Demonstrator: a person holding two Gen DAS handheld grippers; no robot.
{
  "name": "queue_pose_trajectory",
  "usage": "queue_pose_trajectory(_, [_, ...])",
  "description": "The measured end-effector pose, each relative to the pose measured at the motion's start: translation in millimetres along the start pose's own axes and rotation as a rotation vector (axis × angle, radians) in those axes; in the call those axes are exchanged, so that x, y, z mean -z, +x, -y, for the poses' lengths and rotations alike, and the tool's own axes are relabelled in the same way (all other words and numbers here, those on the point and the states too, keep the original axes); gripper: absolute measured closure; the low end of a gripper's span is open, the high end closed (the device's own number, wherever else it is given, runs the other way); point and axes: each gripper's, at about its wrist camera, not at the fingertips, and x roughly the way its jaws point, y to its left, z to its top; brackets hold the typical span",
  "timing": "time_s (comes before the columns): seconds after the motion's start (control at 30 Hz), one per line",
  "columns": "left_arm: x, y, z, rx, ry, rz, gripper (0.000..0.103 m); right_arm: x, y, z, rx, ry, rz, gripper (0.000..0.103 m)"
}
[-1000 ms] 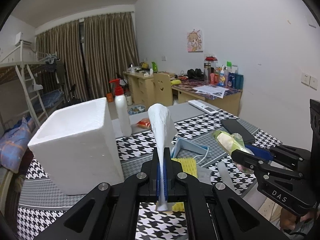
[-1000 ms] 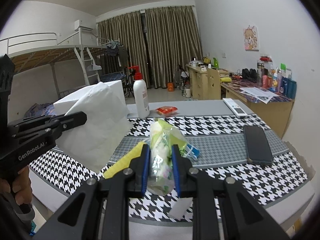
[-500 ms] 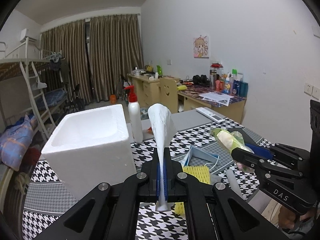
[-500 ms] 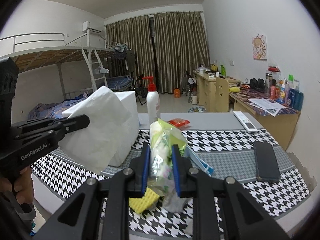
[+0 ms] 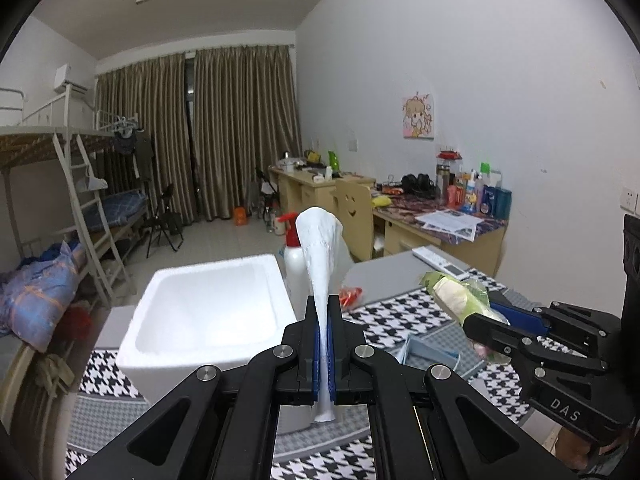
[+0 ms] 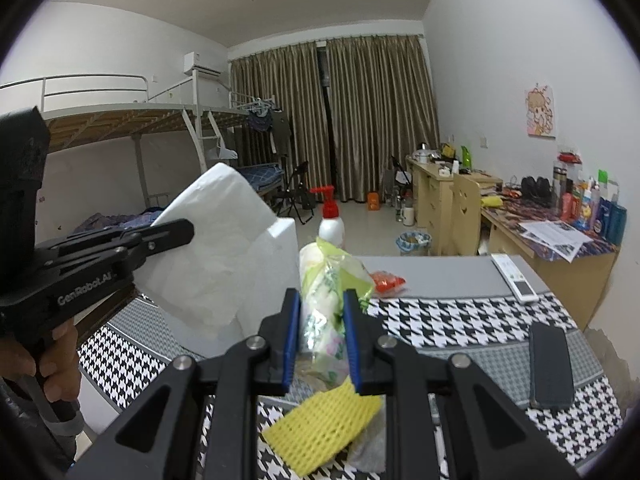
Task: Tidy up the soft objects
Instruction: 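Carry the tissue in the left gripper over the foam box while the right carries the bag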
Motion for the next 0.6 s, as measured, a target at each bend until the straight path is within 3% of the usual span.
queue_pose_trajectory(0.6, [-32.4,15.7,-33.4,-0.099,-0.029,0.045,0.1,-31.2,28.8,-16.6,-0.07,-0.028,-0.002,0.078])
